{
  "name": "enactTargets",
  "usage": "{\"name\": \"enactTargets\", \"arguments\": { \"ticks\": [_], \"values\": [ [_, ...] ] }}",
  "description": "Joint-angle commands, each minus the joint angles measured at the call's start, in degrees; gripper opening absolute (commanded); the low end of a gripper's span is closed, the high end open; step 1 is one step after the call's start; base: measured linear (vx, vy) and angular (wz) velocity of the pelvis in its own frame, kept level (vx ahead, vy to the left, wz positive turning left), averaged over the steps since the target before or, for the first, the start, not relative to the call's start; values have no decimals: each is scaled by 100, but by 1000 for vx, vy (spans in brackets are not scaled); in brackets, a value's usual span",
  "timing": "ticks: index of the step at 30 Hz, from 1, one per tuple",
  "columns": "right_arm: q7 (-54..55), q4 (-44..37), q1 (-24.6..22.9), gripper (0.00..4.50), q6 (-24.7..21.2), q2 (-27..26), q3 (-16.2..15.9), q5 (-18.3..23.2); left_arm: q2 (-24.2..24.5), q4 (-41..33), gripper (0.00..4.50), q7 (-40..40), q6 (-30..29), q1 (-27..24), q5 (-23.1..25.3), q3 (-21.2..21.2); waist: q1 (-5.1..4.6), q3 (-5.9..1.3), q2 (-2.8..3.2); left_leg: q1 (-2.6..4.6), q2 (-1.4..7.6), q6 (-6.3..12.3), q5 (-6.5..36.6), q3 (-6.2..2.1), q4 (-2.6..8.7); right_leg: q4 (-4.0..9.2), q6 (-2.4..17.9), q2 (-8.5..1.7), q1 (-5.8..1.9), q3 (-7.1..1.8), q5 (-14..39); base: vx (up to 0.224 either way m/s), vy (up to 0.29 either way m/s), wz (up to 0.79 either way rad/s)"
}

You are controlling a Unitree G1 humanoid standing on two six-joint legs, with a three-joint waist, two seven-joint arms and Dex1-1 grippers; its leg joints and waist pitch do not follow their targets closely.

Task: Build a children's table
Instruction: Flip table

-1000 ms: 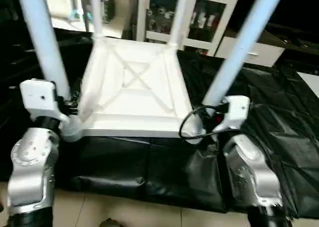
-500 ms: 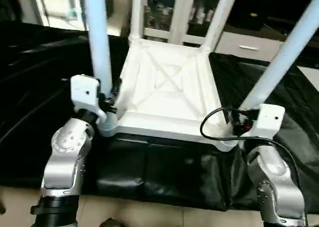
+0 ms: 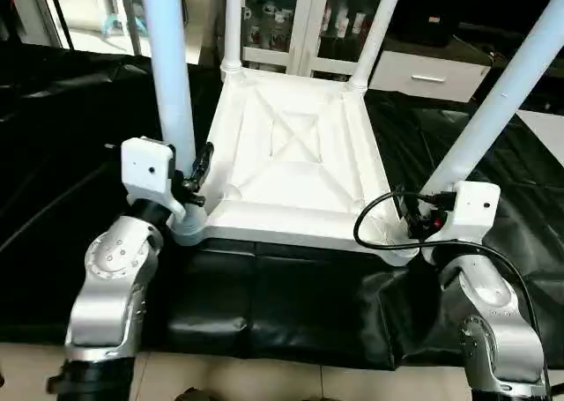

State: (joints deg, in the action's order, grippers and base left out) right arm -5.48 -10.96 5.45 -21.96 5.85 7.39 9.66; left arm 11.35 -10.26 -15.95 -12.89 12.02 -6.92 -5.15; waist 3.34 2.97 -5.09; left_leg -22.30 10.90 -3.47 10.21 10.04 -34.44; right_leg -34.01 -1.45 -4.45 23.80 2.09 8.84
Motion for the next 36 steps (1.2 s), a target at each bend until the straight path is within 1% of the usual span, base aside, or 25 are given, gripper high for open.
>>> {"name": "enactTargets", "arguments": {
  "ticks": [1, 2, 3, 4, 6, 7, 8, 9, 10, 12, 13, 14, 16, 18, 19, 22, 24, 26, 28, 29, 30, 31, 32, 34, 36],
  "values": [
    [-127, -55, 195, 300, 66, 29, -116, 136, -23, -286, 263, -254, -107, 24, -176, 241, 8, -326, 86, 143, 177, -349, 1973, -76, 517, 374, 443, -242, -146, -162, 1714, 0, 0, 0],
    [-145, -59, 196, 300, 87, 23, -105, 158, -5, -335, 263, -270, -144, 18, -217, 215, 5, -324, 84, 146, 175, -350, 1978, -72, 517, 377, 443, -239, -140, -163, 1714, 0, 0, 0],
    [-166, -71, 195, 319, 149, 13, -86, 172, 43, -451, 268, -277, -214, -1, -280, 150, 7, -328, 107, 147, 174, -366, 1980, -78, 517, 366, 448, -239, -146, -162, 1681, 0, 0, 0],
    [-159, -75, 192, 332, 163, 12, -87, 161, 50, -475, 281, -267, -225, -7, -284, 135, 3, -330, 102, 144, 174, -368, 1973, -76, 515, 365, 447, -236, -148, -161, 1654, 0, 0, 0],
    [-159, -85, 173, 342, 187, 13, -94, 136, 81, -608, 306, -243, -318, -50, -316, 77, -4, -335, 117, 134, 174, -370, 1943, -76, 517, 358, 466, -234, -160, -162, 1566, 0, 0, 0],
    [-164, -87, 167, 350, 188, 14, -97, 132, 90, -652, 307, -239, -353, -65, -327, 61, -1, -334, 115, 138, 179, -369, 1915, -74, 516, 352, 488, -233, -161, -160, 1509, 0, 0, 0],
    [-164, -92, 145, 363, 205, 10, -93, 120, 113, -781, 307, -195, -450, -116, -325, 22, 2, -333, 133, 143, 178, -372, 1906, -74, 515, 348, 498, -231, -158, -161, 1480, 0, 0, 0],
    [-185, -99, 103, 376, 235, -6, -82, 122, 160, -985, 314, -114, -585, -206, -324, -39, -3, -330, 137, 138, 178, -378, 1900, -74, 516, 346, 508, -225, -163, -159, 1439, 0, 0, 0],
    [-185, -99, 103, 383, 235, -6, -82, 122, 160, -985, 334, -114, -585, -206, -324, -39, -13, -327, 132, 135, 178, -380, 1934, -74, 517, 344, 512, -225, -168, -158, 1453, 0, 0, 0],
    [-157, -96, 74, 395, 264, -15, -83, 82, 171, -1108, 348, -16, -692, -278, -312, -103, -19, -324, 132, 142, 174, -382, 1988, -73, 515, 352, 501, -222, -162, -159, 1554, 0, 0, 0],
    [-141, -94, 70, 406, 291, -19, -95, 75, 153, -1170, 347, 42, -722, -304, -352, -171, -13, -321, 155, 151, 170, -389, 2044, -74, 514, 363, 477, -216, -149, -160, 1635, 0, 0, 0],
    [-123, -94, 68, 415, 316, -22, -103, 63, 127, -1224, 346, 100, -756, -319, -412, -236, -20, -320, 151, 151, 170, -401, 2081, -71, 512, 363, 467, -211, -146, -160, 1663, 0, 0, 0],
    [-92, -100, 73, 439, 351, -51, -96, 69, 109, -1339, 346, 138, -814, -341, -513, -315, -24, -309, 143, 159, 164, -425, 2269, -83, 515, 394, 420, -215, -129, -153, 1917, 0, 0, 0],
    [-82, -108, 73, 446, 356, -63, -91, 75, 131, -1431, 346, 119, -870, -368, -510, -308, -30, -307, 136, 159, 165, -427, 2337, -89, 516, 409, 378, -212, -124, -152, 2018, 0, 0, 0],
    [-67, -117, 72, 446, 368, -68, -87, 67, 144, -1520, 346, 113, -920, -395, -511, -305, -22, -305, 160, 161, 164, -432, 2353, -93, 519, 410, 353, -212, -119, -151, 2044, 0, 0, 0],
    [-32, -103, 99, 446, 405, -62, -69, 33, 181, -1619, 346, 134, -1014, -410, -523, -305, -27, -312, 133, 155, 162, -439, 2325, -92, 514, 404, 324, -206, -119, -151, 2003, 0, 0, 0],
    [14, -87, 121, 446, 445, -57, -50, -1, 201, -1630, 346, 191, -1084, -394, -502, -327, -17, -314, 143, 157, 161, -429, 2273, -91, 513, 400, 327, -209, -118, -152, 1954, 0, 0, 0],
    [62, -90, 133, 450, 481, -61, -38, -27, 201, -1633, 317, 277, -1134, -377, -491, -374, -18, -321, 133, 152, 160, -433, 2207, -90, 512, 385, 334, -202, -126, -151, 1861, 0, 0, 0],
    [129, -88, 171, 450, 535, -70, -14, -68, 205, -1641, 307, 376, -1182, -344, -478, -432, -13, -320, 139, 151, 159, -428, 2159, -87, 512, 379, 348, -201, -129, -152, 1797, 0, 0, 0],
    [127, -82, 181, 450, 540, -77, -6, -53, 202, -1644, 298, 380, -1192, -337, -495, -445, -17, -325, 111, 144, 158, -423, 2132, -83, 508, 378, 344, -199, -137, -151, 1778, 0, 0, 0],
    [120, -73, 199, 450, 544, -85, 4, -31, 197, -1655, 284, 384, -1215, -325, -524, -469, -6, -325, 113, 149, 155, -413, 2098, -81, 508, 368, 352, -203, -137, -153, 1772, 0, 0, 0],
    [114, -69, 207, 450, 544, -86, 6, -22, 194, -1665, 284, 383, -1232, -318, -540, -481, -10, -324, 119, 147, 157, -413, 2092, -82, 508, 365, 356, -202, -137, -154, 1753, 0, 0, 0],
    [110, -35, 236, 431, 517, -86, -3, -15, 206, -1656, 263, 372, -1250, -284, -543, -495, -11, -323, 118, 147, 158, -414, 2095, -83, 511, 366, 357, -201, -138, -152, 1752, 0, 0, 0],
    [136, 18, 254, 413, 492, -80, -24, -42, 215, -1635, 255, 331, -1241, -260, -573, -492, -10, -328, 116, 147, 152, -407, 2067, -78, 503, 366, 350, -200, -140, -155, 1735, 0, 0, 0],
    [173, 64, 283, 401, 528, -84, -25, -55, 195, -1616, 232, 367, -1253, -227, -587, -506, -14, -326, 122, 149, 152, -410, 2045, -77, 504, 366, 349, -197, -138, -154, 1706, 0, 0, 0]
  ]
}}
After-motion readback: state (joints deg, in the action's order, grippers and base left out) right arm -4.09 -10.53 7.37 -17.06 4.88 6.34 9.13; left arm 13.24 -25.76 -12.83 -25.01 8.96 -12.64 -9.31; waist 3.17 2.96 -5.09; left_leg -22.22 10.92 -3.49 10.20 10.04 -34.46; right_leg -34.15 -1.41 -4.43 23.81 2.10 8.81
